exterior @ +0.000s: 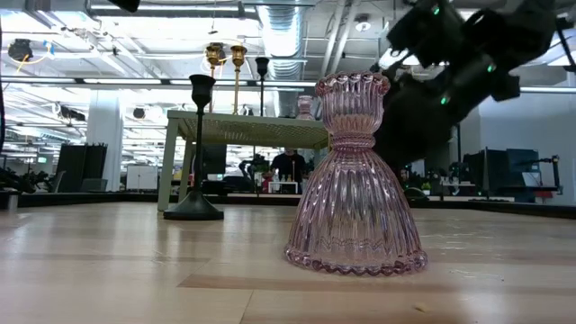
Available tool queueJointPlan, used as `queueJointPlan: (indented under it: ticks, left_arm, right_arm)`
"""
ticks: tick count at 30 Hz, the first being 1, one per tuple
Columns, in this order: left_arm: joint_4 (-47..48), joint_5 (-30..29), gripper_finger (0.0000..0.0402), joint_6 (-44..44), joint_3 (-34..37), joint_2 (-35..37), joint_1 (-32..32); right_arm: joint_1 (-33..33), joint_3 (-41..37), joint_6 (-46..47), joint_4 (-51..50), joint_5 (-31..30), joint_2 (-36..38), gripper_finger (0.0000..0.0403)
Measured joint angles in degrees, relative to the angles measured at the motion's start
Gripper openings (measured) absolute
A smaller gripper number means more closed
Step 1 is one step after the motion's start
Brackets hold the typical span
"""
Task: Pick & Place candle stick holders
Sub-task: Put the gold candle holder on the shelf
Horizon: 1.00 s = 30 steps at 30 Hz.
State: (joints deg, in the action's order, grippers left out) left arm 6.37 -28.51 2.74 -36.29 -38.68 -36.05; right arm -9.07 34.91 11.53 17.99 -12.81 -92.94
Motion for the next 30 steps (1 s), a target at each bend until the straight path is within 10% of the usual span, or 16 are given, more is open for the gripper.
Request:
queueJointPlan:
  ticks: [16, 30]
  left_arm:
    - [-0.04, -0.17, 0.0008, -0.22, 0.00, -0.04, 0.00]
    - [-0.04, -0.17, 0.0008, -0.22, 0.00, -0.04, 0.00]
  right_arm:
    - [0.62, 0.08, 0.58, 13.56, -2.29, -6.19, 0.0214]
    - [0.88, 0.12, 0.17, 14.67, -2.45, -6.19, 0.0015]
